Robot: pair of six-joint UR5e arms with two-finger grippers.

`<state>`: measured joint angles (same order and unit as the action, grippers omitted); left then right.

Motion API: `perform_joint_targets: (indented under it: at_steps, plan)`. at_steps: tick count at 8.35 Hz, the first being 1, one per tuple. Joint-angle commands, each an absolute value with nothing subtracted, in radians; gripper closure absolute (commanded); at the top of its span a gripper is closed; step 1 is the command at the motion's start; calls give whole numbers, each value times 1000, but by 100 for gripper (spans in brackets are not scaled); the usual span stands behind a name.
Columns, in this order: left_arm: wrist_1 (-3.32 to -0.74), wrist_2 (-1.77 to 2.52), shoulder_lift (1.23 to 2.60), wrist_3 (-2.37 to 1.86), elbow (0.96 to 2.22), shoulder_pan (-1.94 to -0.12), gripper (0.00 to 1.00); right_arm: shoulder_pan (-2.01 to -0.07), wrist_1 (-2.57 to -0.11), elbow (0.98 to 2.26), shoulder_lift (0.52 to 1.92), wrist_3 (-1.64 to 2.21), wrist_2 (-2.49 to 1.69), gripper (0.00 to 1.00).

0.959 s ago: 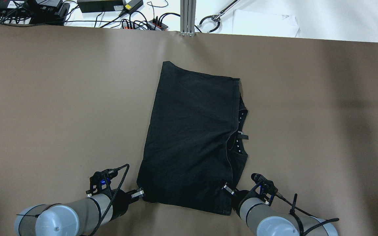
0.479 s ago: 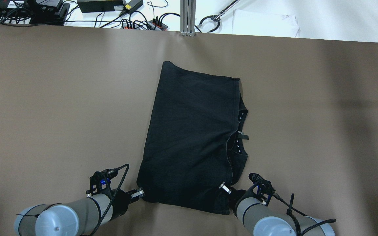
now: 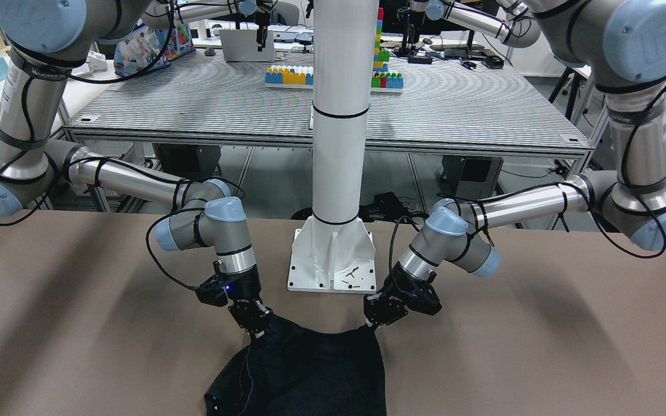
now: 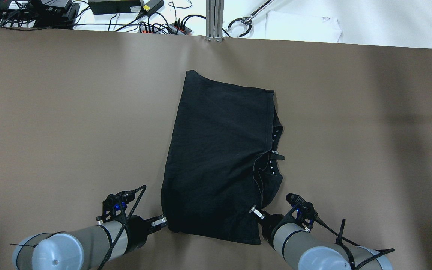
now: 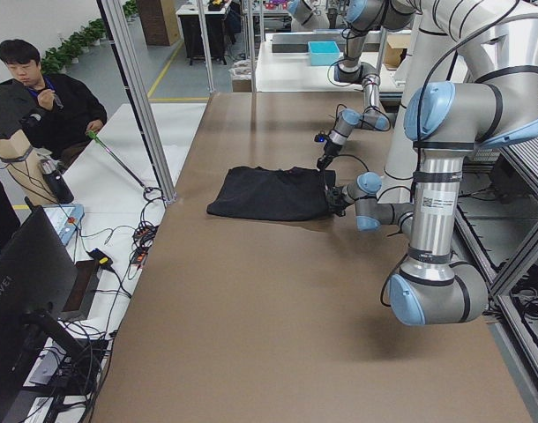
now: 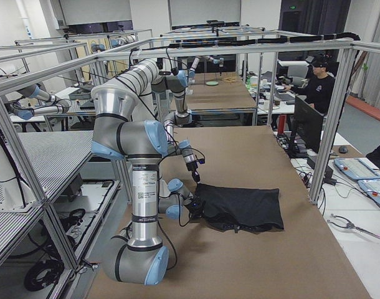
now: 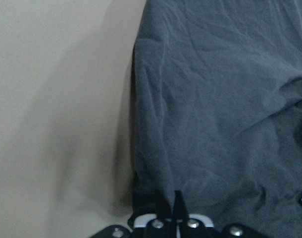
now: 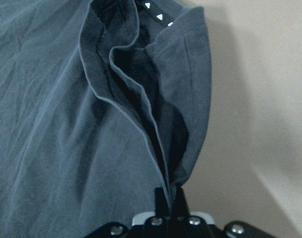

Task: Fold clothes
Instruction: 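Grasp the near edge with both grippers and lift it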

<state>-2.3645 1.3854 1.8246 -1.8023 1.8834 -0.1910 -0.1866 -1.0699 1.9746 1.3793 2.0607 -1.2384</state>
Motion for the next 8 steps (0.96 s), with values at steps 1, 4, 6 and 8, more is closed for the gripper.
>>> perform_joint_targets:
  at_steps: [1, 4, 6, 8]
  plan:
    - [-2362, 1488, 1774, -1805, 2058, -166, 100, -132, -1071, 2124, 1442, 2036, -1276, 100]
    - [-2294, 1496, 1753, -1786, 2192, -187, 100, -110, -1146, 2244, 1464, 2034, -1276, 100]
    - [-2081, 1570, 1906, -1700, 2165, -372, 100, -190, -1205, 2232, 1447, 2034, -1275, 100]
    - [-1865, 1582, 2049, -1659, 2117, -474, 100, -274, -1326, 2171, 1334, 2034, -1275, 100]
